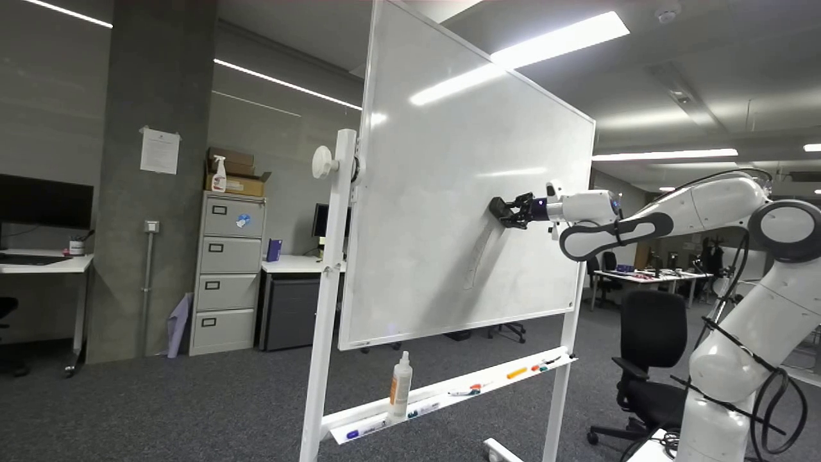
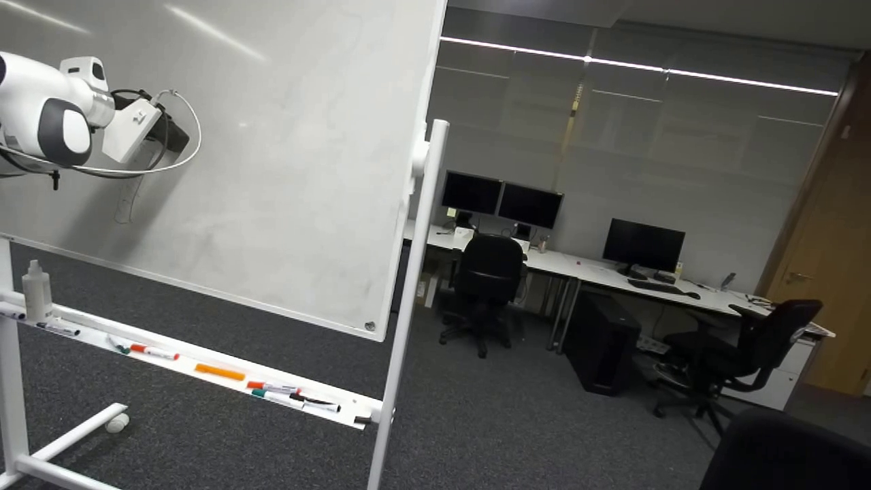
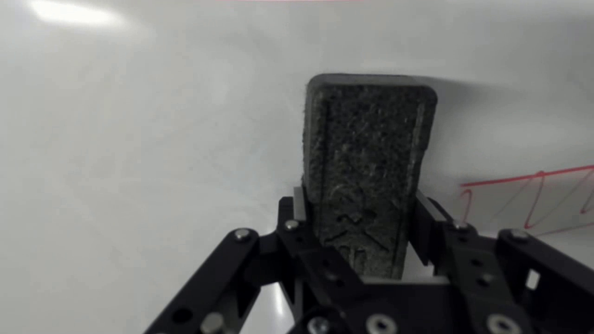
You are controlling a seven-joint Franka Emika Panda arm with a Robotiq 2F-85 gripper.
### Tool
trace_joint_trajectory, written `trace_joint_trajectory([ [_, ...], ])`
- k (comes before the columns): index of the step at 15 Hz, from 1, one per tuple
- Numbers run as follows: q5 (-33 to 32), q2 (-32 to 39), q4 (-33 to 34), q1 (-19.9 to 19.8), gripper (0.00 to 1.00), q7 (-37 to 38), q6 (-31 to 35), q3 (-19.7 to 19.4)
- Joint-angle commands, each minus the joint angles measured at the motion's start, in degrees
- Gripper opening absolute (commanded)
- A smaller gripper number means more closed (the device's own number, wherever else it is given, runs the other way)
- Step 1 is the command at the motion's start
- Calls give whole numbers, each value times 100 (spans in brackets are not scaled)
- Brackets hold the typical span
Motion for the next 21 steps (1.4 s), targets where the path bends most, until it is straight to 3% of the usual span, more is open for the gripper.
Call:
trace_joint_trajectory([
  [1,-181,579,-68,84,30,494,480,237],
  [4,-6,781,-283,335,30,542,666,293],
  [6,0,793,-313,643,30,647,441,190],
  [11,5,924,-520,738,30,724,428,162],
  [17,-344,669,-553,96,30,930,424,364],
  [21,77,240,-646,-181,30,626,428,398],
])
